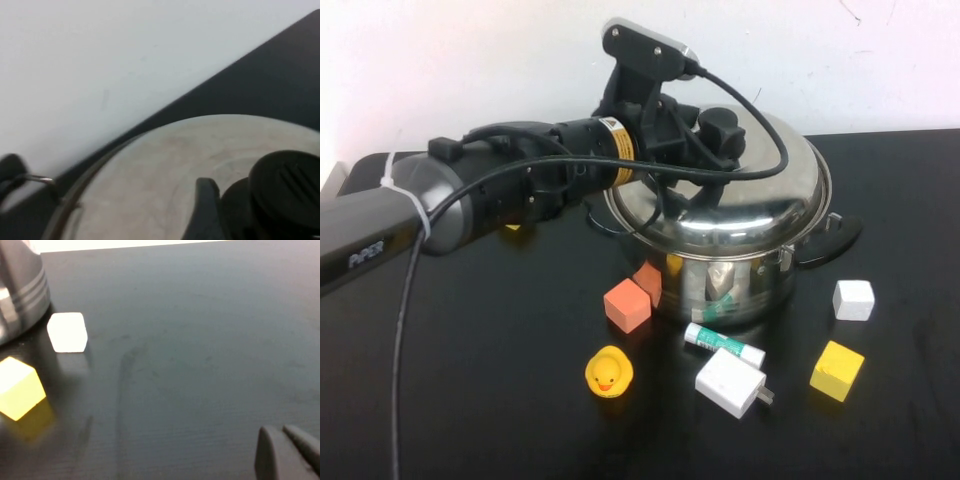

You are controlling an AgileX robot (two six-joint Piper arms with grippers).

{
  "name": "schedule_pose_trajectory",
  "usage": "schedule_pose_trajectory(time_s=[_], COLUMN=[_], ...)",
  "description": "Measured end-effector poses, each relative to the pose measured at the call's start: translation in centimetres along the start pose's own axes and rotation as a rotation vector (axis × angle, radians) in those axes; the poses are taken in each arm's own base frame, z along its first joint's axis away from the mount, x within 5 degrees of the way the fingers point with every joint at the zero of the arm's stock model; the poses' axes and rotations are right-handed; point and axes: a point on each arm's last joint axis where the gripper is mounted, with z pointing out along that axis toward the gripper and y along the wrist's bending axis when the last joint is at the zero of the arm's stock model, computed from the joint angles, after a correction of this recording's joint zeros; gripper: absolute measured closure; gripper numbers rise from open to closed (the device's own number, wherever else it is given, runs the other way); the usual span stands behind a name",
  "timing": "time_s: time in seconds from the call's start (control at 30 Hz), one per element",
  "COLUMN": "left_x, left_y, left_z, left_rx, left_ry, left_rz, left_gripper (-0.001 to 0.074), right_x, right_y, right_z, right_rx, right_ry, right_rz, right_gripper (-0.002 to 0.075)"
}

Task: Cover the pot

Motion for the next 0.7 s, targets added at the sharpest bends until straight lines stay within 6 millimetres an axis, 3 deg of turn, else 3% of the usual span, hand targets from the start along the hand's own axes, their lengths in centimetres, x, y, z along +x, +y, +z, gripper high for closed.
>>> schedule_pose_trajectory(time_s=[0.13,0.43,0.63,0.7], left_x=[-1.5,-8.2,-8.9,-9.2], left_y=[0.5,-0.4,-0.8,-0.9], left_z=[-1.4,-7.8,-8.6,-9.0], left_rx=[-0.106,-0.213,-0.196,-0.196], left_ry=[-0.011,-0.176,-0.202,-0.211], left_rz=[0.027,0.073,0.076,0.073], left_gripper=[0.0272,0.0267,0.0317,0.0372], right_x=[0.0,0.0,0.0,0.0], right_y=[0.0,0.0,0.0,0.0], right_z=[0.0,0.0,0.0,0.0], right_rx=[0.000,0.000,0.000,0.000], right_ry=[0.000,0.000,0.000,0.000], right_rz=[0.000,0.000,0.000,0.000], right_gripper=[0.0728,0.0728,0.0728,0.0728])
